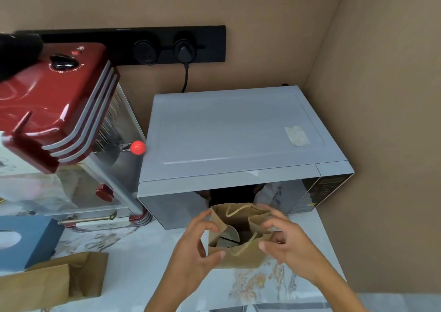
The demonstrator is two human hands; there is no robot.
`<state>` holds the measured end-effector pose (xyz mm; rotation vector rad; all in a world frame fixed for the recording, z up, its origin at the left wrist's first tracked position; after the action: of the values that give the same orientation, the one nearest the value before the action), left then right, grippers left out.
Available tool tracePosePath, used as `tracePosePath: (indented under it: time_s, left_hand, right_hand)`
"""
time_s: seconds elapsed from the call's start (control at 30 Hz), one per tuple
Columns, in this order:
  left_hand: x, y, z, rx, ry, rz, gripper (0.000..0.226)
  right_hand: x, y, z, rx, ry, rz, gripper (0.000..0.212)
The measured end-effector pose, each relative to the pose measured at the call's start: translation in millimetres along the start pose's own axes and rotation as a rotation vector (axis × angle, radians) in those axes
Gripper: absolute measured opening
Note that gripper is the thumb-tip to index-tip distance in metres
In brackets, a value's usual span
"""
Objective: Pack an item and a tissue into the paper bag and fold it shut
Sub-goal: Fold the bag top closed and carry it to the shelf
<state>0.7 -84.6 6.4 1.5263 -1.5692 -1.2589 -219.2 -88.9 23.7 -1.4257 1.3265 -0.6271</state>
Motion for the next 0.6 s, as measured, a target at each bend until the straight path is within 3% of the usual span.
tracePosePath:
  time_s: [0.2,0.3,0.43,0.5,0.6]
  left_hand:
    - [5.2,2.7,-4.8,-0.131,0.035,-0.037,0.023]
    - [5.7,1.6,-5.9,-0.21,0.064,-0.078,0.022]
    - [3.3,-1.0,-5.5,-0.338,0.046,-0.126,0.037]
    - [2.3,-4.8,-8.4,-0.456,0.091,-0.161,0.03]
    - [3.3,-7.0,-9.3,-0.471,0.161,-0.218,0.013]
  right_hand:
    - [-2.2,3.9,2.9,0.108,0.147,0.037,0.022]
    - [-6.6,10.0,2.0,0.218,0.187,0.062,0.037]
    - [-7.4,17.0,0.2,0.466,0.27,0.066,0.027]
    - [-7.0,17.5,-0.9,0.478,0.319,0.086,0.032]
    - [-6.1,12.3,5.6,0.358,0.277,0.081,0.019]
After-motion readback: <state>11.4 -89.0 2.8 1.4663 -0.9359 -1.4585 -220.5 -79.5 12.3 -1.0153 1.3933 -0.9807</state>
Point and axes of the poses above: each hand's wrist, its own x-axis towards the middle knuckle, its own z-axis out of the palm, y = z × x, the point moved 7 cm from there along x, towards the middle knuckle, and after that the axes turned 4 degrees about -x, right-handed, at the moved point
